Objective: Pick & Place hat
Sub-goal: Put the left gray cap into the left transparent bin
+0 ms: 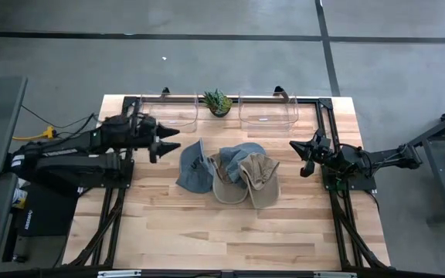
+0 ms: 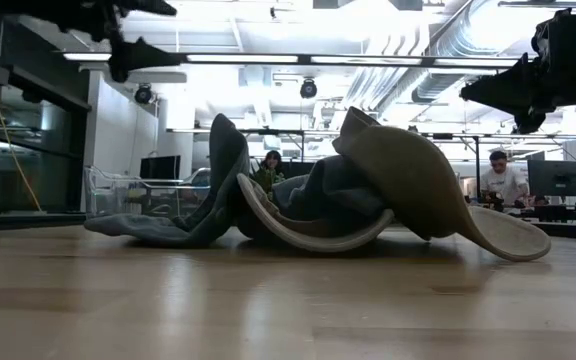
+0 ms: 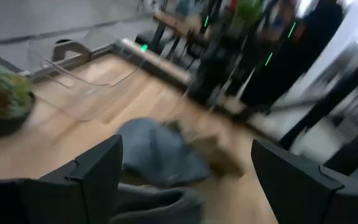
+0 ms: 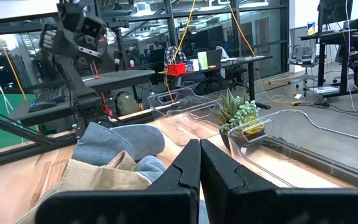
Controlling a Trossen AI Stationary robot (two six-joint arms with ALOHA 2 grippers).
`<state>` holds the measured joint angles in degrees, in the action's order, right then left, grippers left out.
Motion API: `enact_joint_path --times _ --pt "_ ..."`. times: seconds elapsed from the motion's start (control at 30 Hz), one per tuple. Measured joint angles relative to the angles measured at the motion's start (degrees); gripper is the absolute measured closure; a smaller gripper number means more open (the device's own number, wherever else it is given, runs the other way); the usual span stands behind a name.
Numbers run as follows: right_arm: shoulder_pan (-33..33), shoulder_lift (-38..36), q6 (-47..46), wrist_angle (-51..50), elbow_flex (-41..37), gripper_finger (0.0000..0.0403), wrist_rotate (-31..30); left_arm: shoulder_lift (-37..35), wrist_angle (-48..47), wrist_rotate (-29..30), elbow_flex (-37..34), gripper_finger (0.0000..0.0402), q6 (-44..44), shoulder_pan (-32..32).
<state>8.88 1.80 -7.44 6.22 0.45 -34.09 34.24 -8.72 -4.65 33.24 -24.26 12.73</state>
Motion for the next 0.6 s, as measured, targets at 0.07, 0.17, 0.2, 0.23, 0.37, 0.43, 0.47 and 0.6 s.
enact_joint_path --times 0.07,0.17,0.2,0.23,0.37,0.43,0.47,0.6 --pt "0.0 0.0 0.0 0.0 0.0 0.0402 0.0 3.5 -3.8 0.1 3.4 0.0087 6.6 0.0" --pt "0.0 0.0 0.0 0.0 0.0 0.0402 0.0 7.9 -8.4 -0.1 8.0 0.0087 15.0 0.0" --pt "0.0 0.0 0.0 0.0 0.0 0.0402 0.0 9.2 -9.9 -0.6 9.3 0.0087 17.8 0.0" --pt "0.0 0.0 0.0 0.0 0.0 0.0402 0.0 10.5 -11.4 -1.1 10.6 0.0087 20.5 0.0" --pt "0.0 0.0 0.0 0.0 0.0 0.0402 0.0 15.6 -16.6 -3.2 14.4 0.0087 31.5 0.0" --pt "0.0 0.0 0.0 0.0 0.0 0.0402 0.0 17.9 -18.1 -4.7 15.3 0.0087 37.0 -0.1" --pt "0.0 0.0 0.0 0.0 0.0 0.0402 0.0 19.0 -18.7 -5.2 15.5 0.0087 39.5 -0.4" --pt "0.0 0.0 0.0 0.0 0.0 0.0402 0.0 22.7 -18.9 -5.3 15.6 0.0087 46.6 -2.9"
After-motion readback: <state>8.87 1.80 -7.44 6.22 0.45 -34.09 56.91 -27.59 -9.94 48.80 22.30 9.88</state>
